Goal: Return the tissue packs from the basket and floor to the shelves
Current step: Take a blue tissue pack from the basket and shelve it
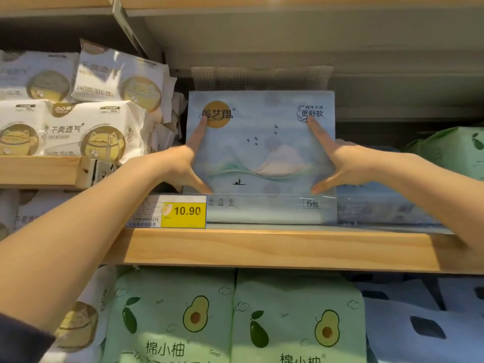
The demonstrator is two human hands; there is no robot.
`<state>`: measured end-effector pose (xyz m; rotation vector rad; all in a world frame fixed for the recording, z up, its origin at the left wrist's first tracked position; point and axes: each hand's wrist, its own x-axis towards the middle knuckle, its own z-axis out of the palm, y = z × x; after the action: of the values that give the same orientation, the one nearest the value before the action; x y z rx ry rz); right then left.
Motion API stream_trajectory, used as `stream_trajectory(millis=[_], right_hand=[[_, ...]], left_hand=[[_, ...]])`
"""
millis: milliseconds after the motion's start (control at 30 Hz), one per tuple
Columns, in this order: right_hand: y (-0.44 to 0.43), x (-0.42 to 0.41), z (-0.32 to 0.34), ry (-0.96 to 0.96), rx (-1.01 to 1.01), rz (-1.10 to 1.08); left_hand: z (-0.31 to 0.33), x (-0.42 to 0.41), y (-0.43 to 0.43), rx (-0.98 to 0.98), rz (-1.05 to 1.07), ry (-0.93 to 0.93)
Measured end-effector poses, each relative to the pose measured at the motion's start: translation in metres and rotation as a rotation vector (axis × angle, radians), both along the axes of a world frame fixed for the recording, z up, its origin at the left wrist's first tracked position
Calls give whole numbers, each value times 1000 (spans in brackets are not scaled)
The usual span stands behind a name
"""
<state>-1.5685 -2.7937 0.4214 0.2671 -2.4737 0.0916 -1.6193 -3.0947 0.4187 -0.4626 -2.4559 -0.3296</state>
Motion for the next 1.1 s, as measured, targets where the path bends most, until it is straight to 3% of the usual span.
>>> stream_trajectory(millis=[1100], right_hand=[[18, 16, 2, -43, -126, -48]], left_hand=[[-4, 19, 0, 5, 31, 12]])
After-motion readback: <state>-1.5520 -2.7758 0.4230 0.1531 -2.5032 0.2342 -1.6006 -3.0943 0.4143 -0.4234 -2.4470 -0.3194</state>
